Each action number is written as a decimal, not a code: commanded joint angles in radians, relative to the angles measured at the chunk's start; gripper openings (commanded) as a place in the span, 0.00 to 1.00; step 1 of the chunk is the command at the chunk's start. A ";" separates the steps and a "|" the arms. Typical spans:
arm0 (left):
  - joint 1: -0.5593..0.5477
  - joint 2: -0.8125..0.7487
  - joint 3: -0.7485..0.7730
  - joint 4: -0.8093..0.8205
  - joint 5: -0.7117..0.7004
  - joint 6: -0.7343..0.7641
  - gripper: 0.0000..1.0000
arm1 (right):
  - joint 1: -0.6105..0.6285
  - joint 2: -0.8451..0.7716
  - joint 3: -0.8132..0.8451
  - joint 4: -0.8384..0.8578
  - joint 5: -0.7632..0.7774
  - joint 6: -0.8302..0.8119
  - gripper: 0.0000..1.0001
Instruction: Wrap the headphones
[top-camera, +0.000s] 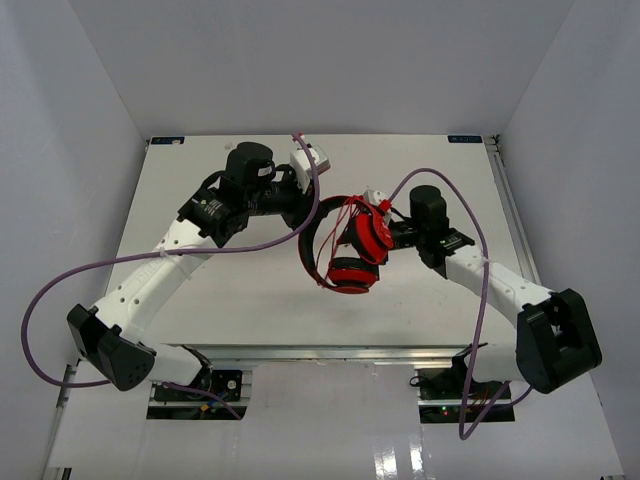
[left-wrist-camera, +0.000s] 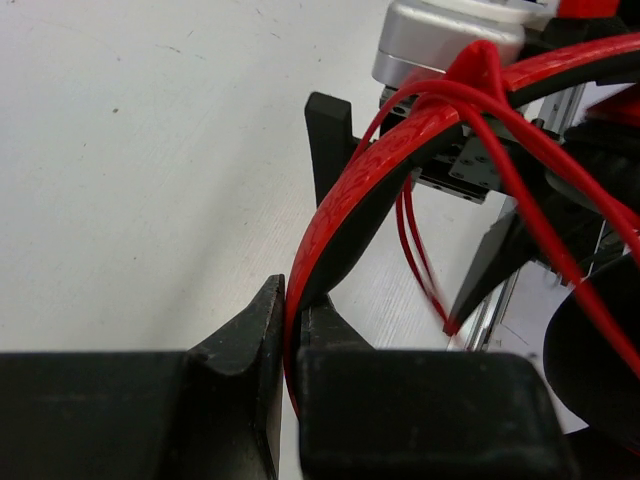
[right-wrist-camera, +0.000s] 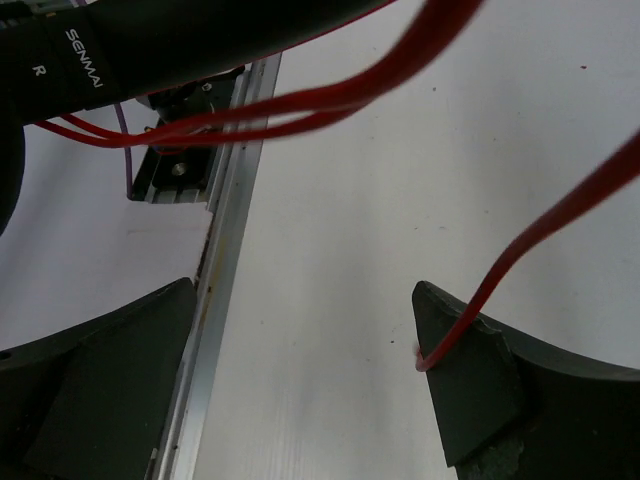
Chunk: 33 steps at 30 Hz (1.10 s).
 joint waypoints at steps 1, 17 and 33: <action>-0.002 -0.047 0.024 0.053 0.049 -0.037 0.00 | 0.055 0.047 0.103 0.079 0.054 0.141 0.91; -0.002 -0.071 -0.019 0.097 0.009 -0.051 0.00 | -0.072 0.011 -0.025 0.097 0.192 0.217 0.08; 0.058 -0.004 -0.352 0.395 -0.304 -0.403 0.00 | -0.101 0.063 -0.173 -0.034 0.112 0.120 0.08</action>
